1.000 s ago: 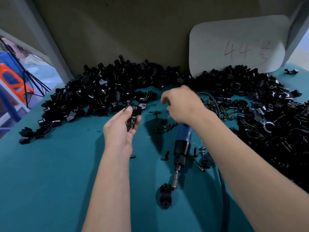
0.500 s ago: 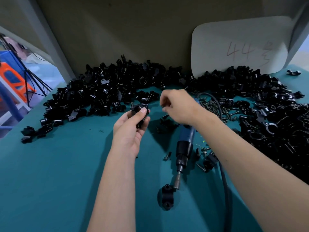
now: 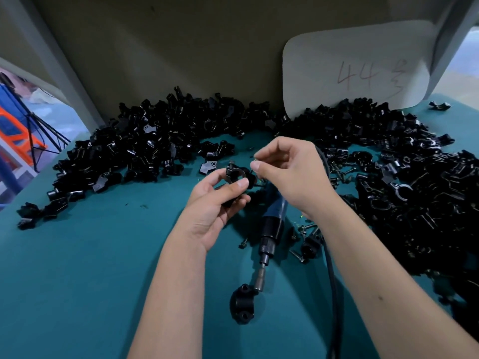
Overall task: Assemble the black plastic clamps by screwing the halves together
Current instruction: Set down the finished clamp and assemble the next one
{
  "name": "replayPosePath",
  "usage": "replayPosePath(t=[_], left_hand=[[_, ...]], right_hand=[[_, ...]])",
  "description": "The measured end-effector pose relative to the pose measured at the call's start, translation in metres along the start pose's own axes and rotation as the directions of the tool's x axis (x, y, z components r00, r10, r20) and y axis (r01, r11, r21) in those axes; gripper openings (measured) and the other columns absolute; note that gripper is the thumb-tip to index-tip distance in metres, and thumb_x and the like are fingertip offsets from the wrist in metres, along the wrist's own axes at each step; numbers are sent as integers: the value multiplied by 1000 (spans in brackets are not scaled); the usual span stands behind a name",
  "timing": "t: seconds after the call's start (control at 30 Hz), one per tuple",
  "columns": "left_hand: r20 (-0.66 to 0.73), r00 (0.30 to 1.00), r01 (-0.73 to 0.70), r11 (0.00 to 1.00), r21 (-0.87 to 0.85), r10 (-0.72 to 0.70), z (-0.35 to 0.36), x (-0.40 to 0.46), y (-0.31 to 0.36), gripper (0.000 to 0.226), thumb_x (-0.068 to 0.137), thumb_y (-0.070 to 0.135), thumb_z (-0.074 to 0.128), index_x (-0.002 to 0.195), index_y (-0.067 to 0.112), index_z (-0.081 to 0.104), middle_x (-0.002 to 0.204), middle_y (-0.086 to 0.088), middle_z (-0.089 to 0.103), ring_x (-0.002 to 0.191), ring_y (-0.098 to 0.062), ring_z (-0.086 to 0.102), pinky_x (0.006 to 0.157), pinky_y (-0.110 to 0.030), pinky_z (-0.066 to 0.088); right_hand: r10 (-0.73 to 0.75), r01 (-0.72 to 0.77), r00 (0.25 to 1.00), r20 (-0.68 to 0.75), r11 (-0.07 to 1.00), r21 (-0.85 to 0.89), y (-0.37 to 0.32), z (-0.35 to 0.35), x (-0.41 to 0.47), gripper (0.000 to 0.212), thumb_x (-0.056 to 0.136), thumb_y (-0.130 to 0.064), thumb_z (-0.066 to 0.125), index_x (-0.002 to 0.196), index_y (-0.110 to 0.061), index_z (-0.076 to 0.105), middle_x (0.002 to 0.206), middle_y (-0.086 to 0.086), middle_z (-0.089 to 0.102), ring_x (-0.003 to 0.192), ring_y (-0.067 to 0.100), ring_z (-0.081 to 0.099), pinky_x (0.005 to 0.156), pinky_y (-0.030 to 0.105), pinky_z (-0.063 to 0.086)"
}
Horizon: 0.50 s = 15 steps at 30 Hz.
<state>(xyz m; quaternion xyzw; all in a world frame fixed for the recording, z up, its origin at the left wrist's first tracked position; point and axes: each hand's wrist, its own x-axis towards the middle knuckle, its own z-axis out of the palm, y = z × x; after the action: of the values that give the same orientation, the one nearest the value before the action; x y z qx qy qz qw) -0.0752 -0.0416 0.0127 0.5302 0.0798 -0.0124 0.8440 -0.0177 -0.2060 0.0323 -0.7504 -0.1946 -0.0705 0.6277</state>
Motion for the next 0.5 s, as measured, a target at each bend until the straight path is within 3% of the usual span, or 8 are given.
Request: replayPosePath(t=[0.17,0.37,0.5], left_hand=[[34,999,16,998,-63,-14,2,-1,-3,27,69,11,84,94,14,76,84,-3,72,66,-13,68,61,-17,57],[29,999,34,993,-117,-31,7,-1,-3,10,74,12,81,80,19,82,93,-5,76,68,-11,69,60,-15,56],[66,997,37,990,-139,-28,6,-1,-2,15,72,13,83,85,19,82,91,-3,75,69,-12,69,61,-15,55]], right_hand=[[-2,3,996,85,1000,-15,2,-10,-1,12,86,-6,82,87,-13,73,83,7,75,79,25,72,79,36,61],[14,-42,983,181,988,149,5,-12,-3,14,98,-10,70,102,-16,81,81,3,73,75,11,64,73,24,55],[20,-56,985,170,976,209,7,-10,-3,18,99,-16,68,92,-20,83,77,-4,71,74,11,59,68,28,50]])
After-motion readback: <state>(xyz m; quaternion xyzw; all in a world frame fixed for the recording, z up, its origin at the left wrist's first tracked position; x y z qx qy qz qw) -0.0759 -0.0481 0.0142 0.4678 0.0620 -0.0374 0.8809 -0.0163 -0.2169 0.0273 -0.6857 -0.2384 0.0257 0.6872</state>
